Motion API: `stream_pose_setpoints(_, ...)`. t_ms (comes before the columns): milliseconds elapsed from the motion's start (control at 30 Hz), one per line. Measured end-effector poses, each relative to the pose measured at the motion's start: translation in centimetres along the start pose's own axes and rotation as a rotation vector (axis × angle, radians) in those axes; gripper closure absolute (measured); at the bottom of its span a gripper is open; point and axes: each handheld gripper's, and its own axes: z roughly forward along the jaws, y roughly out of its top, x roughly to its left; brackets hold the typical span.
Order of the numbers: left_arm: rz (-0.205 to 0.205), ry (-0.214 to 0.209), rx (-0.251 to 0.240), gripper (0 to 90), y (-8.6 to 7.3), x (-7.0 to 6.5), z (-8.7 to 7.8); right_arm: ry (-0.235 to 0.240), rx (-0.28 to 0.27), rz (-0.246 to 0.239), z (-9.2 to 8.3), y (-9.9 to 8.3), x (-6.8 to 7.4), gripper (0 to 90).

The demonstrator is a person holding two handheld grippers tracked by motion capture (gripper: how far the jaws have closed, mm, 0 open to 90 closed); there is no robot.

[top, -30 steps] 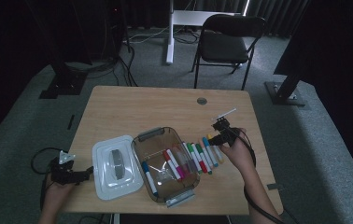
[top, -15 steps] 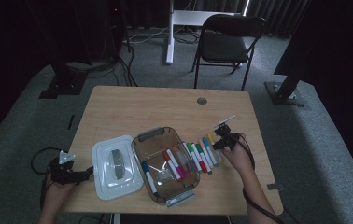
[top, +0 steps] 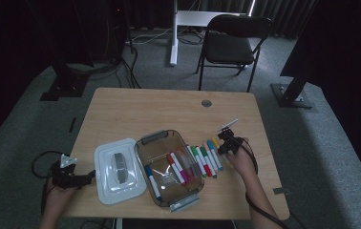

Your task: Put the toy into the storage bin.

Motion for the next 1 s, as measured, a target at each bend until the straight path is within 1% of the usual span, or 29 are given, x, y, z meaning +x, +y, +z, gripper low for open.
stream_pose_setpoints(33,0.0,0.0,0.0,1.3,0.0,0.0,0.0,0.004,-0.001,0.013,0.0,0.0,-0.1,76.0)
stream_pose_setpoints(67,0.0,0.0,0.0,1.3,0.0,0.0,0.0,0.004,-0.001,0.013,0.0,0.0,-0.1,76.0)
stream_pose_setpoints(100,0.0,0.0,0.0,1.2,0.0,0.0,0.0,0.016,0.001,0.032,-0.1,-0.1,-0.3,76.2)
stream_pose_setpoints(133,0.0,0.0,0.0,1.2,0.0,0.0,0.0,0.013,-0.005,0.04,-0.2,-0.1,-0.4,76.3)
stream_pose_setpoints(200,0.0,0.0,0.0,1.2,0.0,0.0,0.0,0.026,-0.015,0.055,-0.6,-0.2,-0.6,76.4)
stream_pose_setpoints(267,-0.001,0.0,0.0,1.2,0.0,0.0,0.0,0.02,-0.028,0.065,-1.1,-0.3,-0.8,76.4)
stream_pose_setpoints(300,0.0,0.0,0.0,1.3,0.0,0.0,0.0,0.025,-0.034,0.068,-1.4,-0.3,-0.8,76.3)
stream_pose_setpoints(367,0.0,0.0,0.0,1.2,0.0,0.0,0.0,0.015,-0.045,0.071,-2.0,-0.4,-0.8,76.4)
stream_pose_setpoints(400,0.0,0.0,0.0,1.2,0.0,0.0,0.0,0.024,-0.053,0.07,-2.5,-0.4,-0.8,76.4)
stream_pose_setpoints(567,0.0,0.0,0.0,1.2,0.0,0.0,0.0,0.04,-0.093,0.069,-4.6,-0.4,-0.1,76.4)
stream_pose_setpoints(633,0.0,0.0,0.0,1.2,0.0,0.0,0.0,0.044,-0.097,0.069,-4.9,-0.3,0.1,76.4)
stream_pose_setpoints(667,-0.001,0.0,0.0,1.2,0.0,0.0,0.0,0.051,-0.115,0.064,-5.9,-0.3,0.6,76.4)
stream_pose_setpoints(733,0.0,0.0,0.0,1.3,0.0,0.0,0.0,0.051,-0.115,0.064,-5.9,-0.3,0.6,76.4)
stream_pose_setpoints(767,-0.001,0.0,0.0,1.2,0.0,0.0,0.0,0.076,-0.148,0.048,-7.5,0.0,1.7,76.4)
stream_pose_setpoints(833,0.0,0.0,0.0,1.2,0.0,0.0,0.0,0.087,-0.166,0.031,-8.6,0.2,2.5,76.4)
stream_pose_setpoints(867,-0.001,0.0,0.0,1.2,0.0,0.0,0.0,0.087,-0.166,0.031,-8.6,0.2,2.5,76.4)
stream_pose_setpoints(900,0.0,0.0,0.0,1.2,0.0,0.0,0.0,0.1,-0.185,0.015,-9.7,0.5,3.3,76.4)
stream_pose_setpoints(1000,0.0,0.0,-0.001,1.2,0.0,0.0,0.0,0.112,-0.22,-0.013,-11.3,0.9,4.6,76.4)
